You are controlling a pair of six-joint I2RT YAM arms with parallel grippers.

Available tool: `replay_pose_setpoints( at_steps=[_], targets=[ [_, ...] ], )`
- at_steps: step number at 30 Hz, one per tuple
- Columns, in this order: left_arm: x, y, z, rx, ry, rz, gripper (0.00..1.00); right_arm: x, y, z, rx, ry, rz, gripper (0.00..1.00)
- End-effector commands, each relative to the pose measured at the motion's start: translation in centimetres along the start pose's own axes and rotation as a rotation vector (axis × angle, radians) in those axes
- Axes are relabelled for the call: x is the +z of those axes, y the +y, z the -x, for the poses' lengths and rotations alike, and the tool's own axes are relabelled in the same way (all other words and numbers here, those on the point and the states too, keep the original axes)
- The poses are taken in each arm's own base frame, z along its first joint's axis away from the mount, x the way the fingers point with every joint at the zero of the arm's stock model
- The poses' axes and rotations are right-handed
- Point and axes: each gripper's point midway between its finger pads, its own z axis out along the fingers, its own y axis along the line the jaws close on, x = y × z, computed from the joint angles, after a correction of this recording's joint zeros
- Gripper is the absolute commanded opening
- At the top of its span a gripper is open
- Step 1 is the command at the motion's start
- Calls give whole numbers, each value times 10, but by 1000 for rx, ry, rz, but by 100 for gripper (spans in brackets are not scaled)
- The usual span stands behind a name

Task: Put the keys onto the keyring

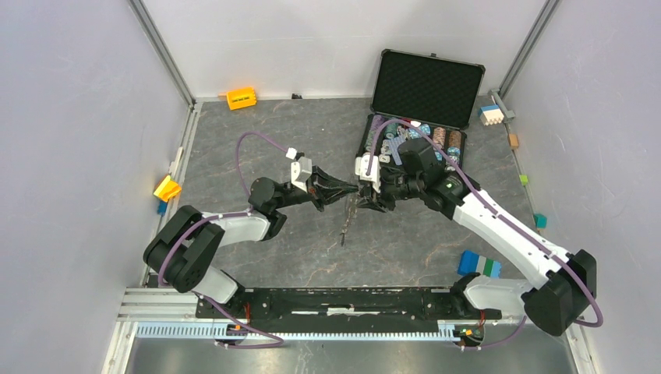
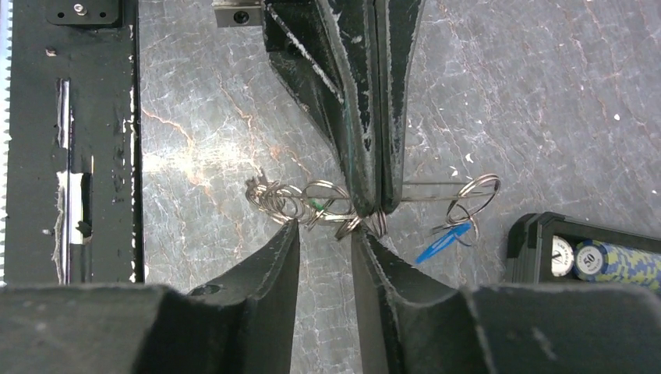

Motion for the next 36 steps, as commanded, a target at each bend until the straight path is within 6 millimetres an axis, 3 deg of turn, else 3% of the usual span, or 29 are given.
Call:
replay_pose_setpoints(
  at_steps=[1, 5, 9, 17, 30, 36],
  targets=[
    [6, -5, 22, 45, -68, -25, 2, -22, -11, 18, -67, -47, -95, 38],
    [5, -10, 23, 47, -67, -53, 2, -40, -14, 26, -109, -66, -134, 42],
    [5, -16, 25, 50, -67, -83, 2, -46, -12, 36, -145, -78, -121, 43],
    [5, -23, 23, 51, -57, -122, 2, -43, -10, 49, -187, -122, -70, 30],
    [5, -27, 26, 57, -57, -139, 2, -26, -1, 40, -169, -128, 30, 34],
    [4, -28, 27, 60, -60, -140, 2, -22, 3, 40, -157, -140, 63, 28]
  ],
)
